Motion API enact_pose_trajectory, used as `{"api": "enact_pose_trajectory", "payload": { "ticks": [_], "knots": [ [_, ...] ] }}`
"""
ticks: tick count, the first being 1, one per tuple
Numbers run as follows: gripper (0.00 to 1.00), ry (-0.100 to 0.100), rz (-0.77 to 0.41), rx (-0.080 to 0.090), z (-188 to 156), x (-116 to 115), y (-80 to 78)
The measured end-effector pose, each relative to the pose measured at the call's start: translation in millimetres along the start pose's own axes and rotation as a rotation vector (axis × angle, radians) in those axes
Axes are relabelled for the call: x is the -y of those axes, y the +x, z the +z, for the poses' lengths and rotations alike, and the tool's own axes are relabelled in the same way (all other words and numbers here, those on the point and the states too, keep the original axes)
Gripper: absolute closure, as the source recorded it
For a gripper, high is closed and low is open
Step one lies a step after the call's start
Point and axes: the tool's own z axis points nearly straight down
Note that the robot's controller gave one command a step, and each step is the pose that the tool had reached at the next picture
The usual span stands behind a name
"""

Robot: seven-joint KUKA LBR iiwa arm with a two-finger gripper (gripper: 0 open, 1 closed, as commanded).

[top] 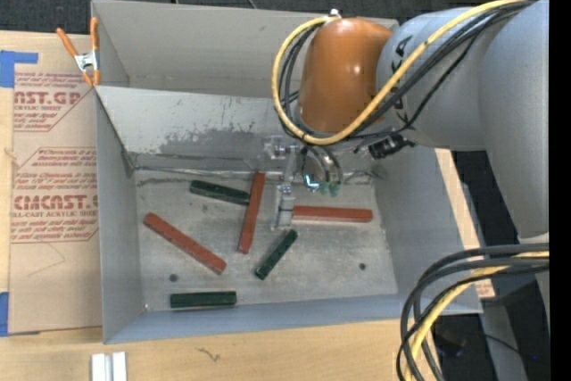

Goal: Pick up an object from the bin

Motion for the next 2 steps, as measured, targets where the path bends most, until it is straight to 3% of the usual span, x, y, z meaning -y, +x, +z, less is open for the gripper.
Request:
{"api": "enact_pose_trajectory", "payload": {
  "ticks": [1,2],
  "knots": [
    [0.0,0.003,0.135,0.002,81.8,125.8,11.7],
    [0.0,-0.001,0.204,0.01,47.3,120.1,14.3]
  ]
}}
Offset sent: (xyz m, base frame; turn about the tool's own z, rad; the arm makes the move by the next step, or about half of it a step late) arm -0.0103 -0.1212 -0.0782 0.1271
